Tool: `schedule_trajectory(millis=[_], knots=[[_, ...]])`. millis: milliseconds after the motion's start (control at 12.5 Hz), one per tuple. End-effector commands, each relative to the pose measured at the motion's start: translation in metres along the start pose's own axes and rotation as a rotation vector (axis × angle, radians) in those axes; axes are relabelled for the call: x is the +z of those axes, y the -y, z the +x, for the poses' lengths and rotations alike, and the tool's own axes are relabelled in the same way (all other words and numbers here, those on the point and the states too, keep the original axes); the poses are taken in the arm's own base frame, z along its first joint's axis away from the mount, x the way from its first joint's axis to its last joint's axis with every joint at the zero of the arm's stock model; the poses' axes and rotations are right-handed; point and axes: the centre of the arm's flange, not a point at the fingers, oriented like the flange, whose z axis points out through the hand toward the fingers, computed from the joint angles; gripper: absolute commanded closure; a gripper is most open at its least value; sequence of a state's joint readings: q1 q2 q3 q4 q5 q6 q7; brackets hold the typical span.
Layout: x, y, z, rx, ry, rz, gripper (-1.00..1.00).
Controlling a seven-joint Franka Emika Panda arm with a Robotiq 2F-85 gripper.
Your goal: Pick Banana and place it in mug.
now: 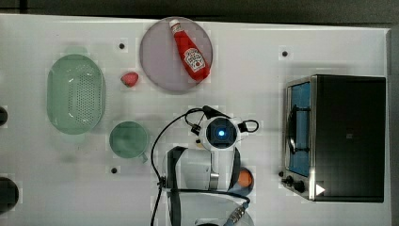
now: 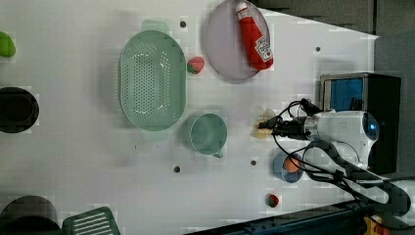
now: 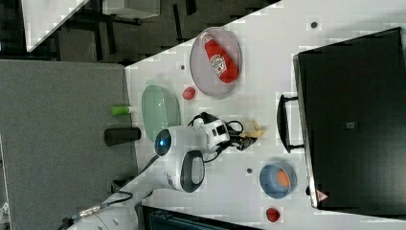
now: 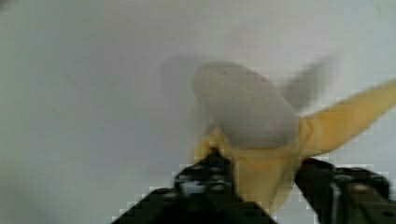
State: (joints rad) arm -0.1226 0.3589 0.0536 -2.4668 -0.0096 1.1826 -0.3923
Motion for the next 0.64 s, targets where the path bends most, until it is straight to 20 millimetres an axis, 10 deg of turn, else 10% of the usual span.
schedule_trajectory(millis=[80, 640], knots=[[-0.025, 0.01, 0.011, -0.027, -0.062, 0.033, 0.42], [-0.207, 0.012, 0.017, -0.027, -0.05, 0.012, 0.42]])
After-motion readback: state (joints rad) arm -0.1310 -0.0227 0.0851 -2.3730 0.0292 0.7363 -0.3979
